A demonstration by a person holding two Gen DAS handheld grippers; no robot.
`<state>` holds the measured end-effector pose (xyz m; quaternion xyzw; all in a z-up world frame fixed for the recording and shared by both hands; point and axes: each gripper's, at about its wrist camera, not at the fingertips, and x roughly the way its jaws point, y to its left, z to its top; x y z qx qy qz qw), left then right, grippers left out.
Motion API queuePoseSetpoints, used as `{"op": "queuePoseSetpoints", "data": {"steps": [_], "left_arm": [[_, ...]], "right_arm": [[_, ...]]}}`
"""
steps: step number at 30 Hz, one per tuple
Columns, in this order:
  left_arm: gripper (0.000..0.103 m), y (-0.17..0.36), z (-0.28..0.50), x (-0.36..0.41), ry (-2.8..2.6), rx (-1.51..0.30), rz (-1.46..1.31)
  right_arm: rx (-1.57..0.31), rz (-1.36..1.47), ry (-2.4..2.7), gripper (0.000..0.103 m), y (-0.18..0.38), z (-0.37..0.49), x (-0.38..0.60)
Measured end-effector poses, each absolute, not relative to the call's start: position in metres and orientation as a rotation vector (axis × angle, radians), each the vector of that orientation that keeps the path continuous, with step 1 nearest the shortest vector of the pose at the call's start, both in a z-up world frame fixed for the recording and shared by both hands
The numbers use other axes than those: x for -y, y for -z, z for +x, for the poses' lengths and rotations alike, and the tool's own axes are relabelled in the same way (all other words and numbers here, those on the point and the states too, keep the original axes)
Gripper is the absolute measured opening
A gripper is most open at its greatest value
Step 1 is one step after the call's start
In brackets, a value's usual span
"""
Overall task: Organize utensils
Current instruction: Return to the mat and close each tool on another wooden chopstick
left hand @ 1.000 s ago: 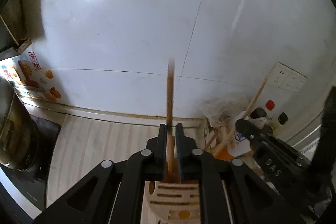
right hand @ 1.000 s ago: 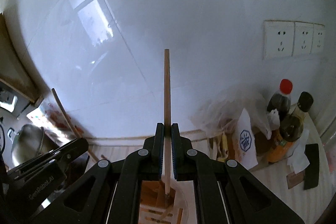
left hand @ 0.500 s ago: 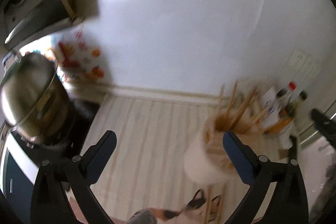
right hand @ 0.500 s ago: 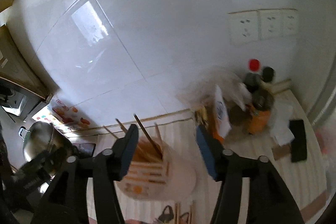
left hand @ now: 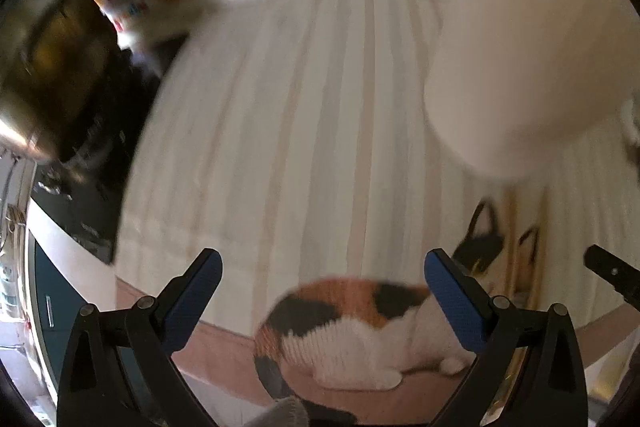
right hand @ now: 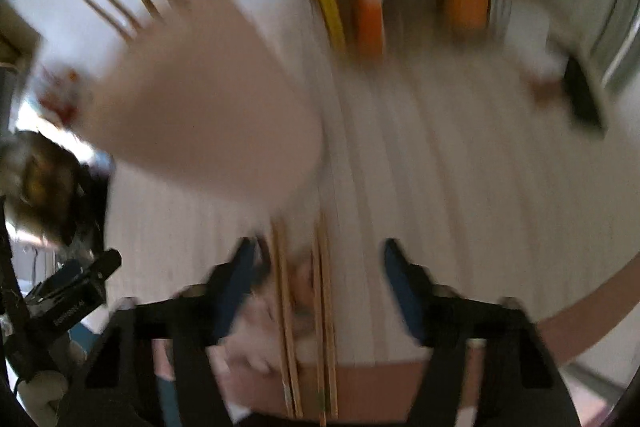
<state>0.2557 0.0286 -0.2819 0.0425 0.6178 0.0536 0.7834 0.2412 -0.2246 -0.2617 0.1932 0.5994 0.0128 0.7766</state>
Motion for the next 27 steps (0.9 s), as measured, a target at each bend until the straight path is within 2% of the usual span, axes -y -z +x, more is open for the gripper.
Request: {"op": "queuePoseSetpoints", "data": {"steps": [2,7,9,12,17,19,21,23,24,26,27], "left_arm": [[0.103,0.298,0.251,-0.026,-0.117,-1.367,0.113],[0.103,0.309,0.246,-0.020,-0.106,-1.389,0.137],[0.103,0.309,0.243,-0.017,-0.101,-1.386,0.144],[0.103,0.309,0.242,-0.012,-0.086,-1.383,0.147],[0.101,0.305,0.243,0.002,-0.040,-1.386,0.142],[0.101,0.308,0.243,0.013,0.022,-1.409,0.109],[0.091,0.311,0.245,0.025,0.087,-1.435,0.066],[0.070,0.319,0.247,0.039,0.151,-1.478,0.030],[0.066,0.322,0.248,0.044,0.174,-1.492,0.016],[0.042,0.328,0.250,0.055,0.209,-1.507,0.020],[0.038,0.332,0.251,0.063,0.230,-1.516,0.035]], "right_arm": [[-1.378,0.454,-0.041,0.043,0.295,0.236,0.222],[-1.464,0.442,-0.053,0.040,0.334,0.227,0.215],[-1.482,0.409,-0.055,0.034,0.340,0.227,0.211],[-1.482,0.339,-0.042,0.014,0.343,0.227,0.207],[-1.478,0.248,-0.048,0.005,0.341,0.225,0.201],[-1.479,0.184,-0.006,0.005,0.338,0.224,0.203],[-1.483,0.190,0.023,0.005,0.338,0.220,0.214],[-1.492,0.214,0.064,0.005,0.337,0.215,0.237],[-1.494,0.228,0.074,0.005,0.337,0.212,0.246],[-1.504,0.255,0.115,0.005,0.337,0.206,0.271],[-1.506,0.265,0.128,0.005,0.337,0.204,0.281]]}}
